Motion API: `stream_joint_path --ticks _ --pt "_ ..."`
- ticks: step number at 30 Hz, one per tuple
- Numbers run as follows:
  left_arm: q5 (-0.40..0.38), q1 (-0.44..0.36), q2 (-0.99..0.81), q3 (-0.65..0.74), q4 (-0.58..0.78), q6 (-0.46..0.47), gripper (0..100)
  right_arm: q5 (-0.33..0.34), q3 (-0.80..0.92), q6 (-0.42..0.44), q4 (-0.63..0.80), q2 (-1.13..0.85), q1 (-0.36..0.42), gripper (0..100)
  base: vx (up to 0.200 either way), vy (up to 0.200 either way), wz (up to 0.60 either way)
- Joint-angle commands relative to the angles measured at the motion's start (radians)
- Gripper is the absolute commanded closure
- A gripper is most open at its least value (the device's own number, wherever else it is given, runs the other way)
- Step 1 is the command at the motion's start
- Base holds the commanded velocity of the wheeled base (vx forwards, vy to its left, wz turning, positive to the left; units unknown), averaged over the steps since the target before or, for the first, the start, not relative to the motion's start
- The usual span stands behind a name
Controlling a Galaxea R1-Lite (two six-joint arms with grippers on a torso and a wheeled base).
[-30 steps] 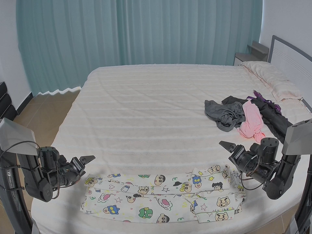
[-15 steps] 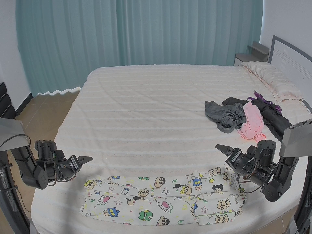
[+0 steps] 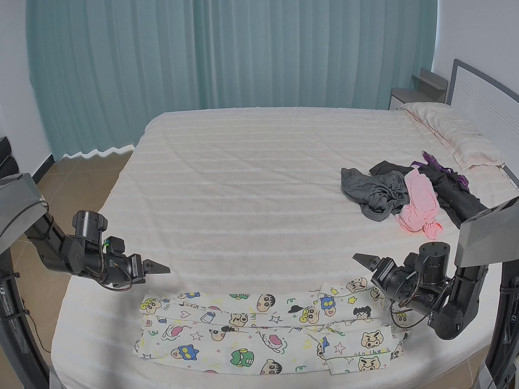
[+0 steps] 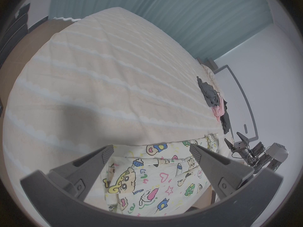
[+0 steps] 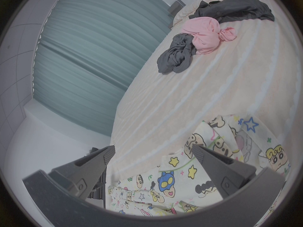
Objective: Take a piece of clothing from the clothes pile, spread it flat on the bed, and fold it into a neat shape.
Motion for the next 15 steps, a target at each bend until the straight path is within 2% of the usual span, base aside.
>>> stream_joint_path --ticks 1,5,15 --pt "0.044 -0.015 0.036 0.005 0.002 0.035 0 0.001 0.002 0.000 -0.009 0.018 0.005 0 0.000 0.000 0.00" --pt "0.093 -0.025 0.053 0.039 0.002 0.100 0 0.000 0.002 0.000 -0.009 0.023 0.006 0 0.000 0.000 0.00" --pt "0.103 -0.038 0.056 0.053 0.001 0.104 0 0.000 0.002 0.000 -0.009 0.026 0.006 0 0.000 0.000 0.00"
